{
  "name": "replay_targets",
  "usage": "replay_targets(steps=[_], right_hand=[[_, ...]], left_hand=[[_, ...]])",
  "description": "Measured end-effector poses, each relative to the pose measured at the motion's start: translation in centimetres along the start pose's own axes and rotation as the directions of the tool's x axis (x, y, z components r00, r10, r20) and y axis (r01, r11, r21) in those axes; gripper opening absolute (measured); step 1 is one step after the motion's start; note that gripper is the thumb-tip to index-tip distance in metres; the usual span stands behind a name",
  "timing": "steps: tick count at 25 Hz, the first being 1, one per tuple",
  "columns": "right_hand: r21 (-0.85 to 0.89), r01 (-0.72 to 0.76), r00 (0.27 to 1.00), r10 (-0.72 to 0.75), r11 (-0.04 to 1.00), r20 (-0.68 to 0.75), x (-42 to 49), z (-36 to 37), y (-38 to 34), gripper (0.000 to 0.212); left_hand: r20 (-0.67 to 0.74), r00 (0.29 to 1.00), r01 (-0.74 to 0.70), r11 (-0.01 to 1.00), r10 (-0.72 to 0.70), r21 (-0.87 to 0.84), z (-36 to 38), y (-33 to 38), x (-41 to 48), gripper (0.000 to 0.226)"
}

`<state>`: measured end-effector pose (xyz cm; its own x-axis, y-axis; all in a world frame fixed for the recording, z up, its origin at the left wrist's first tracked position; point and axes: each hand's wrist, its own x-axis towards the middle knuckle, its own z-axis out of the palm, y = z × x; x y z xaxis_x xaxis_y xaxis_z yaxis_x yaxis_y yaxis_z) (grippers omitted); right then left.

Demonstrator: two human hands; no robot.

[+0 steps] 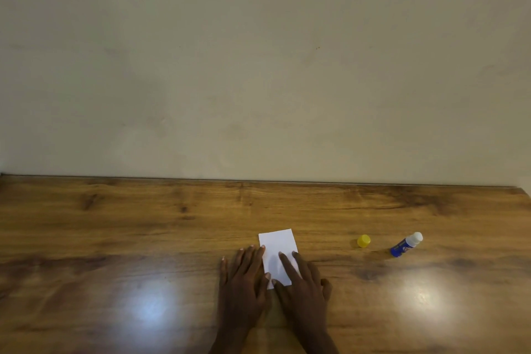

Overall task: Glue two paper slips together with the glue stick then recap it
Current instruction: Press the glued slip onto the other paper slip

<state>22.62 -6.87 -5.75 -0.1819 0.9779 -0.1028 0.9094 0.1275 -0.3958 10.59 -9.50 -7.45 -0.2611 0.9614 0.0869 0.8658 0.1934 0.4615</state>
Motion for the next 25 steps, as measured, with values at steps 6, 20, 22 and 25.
replay_targets(steps=[6, 20, 22, 25], right_hand=[[-0.063, 0.002, 0.993, 0.006, 0.998, 0.114, 3.2, 0.6, -0.3, 0.049], [0.039, -0.018, 0.982, 0.025, 0.999, -0.187, 7.2, -3.6, 0.6, 0.04], [0.13, -0.033, 0.922, 0.081, 0.991, -0.378, 6.4, -6.6, 3.2, 0.041], [0.283, -0.04, 0.794, 0.202, 0.958, -0.573, 5.0, -10.9, 8.7, 0.057]], left_hand=[[-0.005, 1.0, 0.019, 0.995, -0.02, -0.098, 0.5, -0.2, 0.0, 0.05], [0.077, 0.996, 0.05, 0.996, -0.044, -0.078, 0.4, -0.3, 0.0, 0.059], [0.069, 0.996, 0.059, 0.996, -0.055, -0.065, 0.2, 0.0, -0.2, 0.068], [0.083, 0.996, 0.027, 0.995, -0.019, -0.093, 0.4, 2.1, 0.5, 0.081]])
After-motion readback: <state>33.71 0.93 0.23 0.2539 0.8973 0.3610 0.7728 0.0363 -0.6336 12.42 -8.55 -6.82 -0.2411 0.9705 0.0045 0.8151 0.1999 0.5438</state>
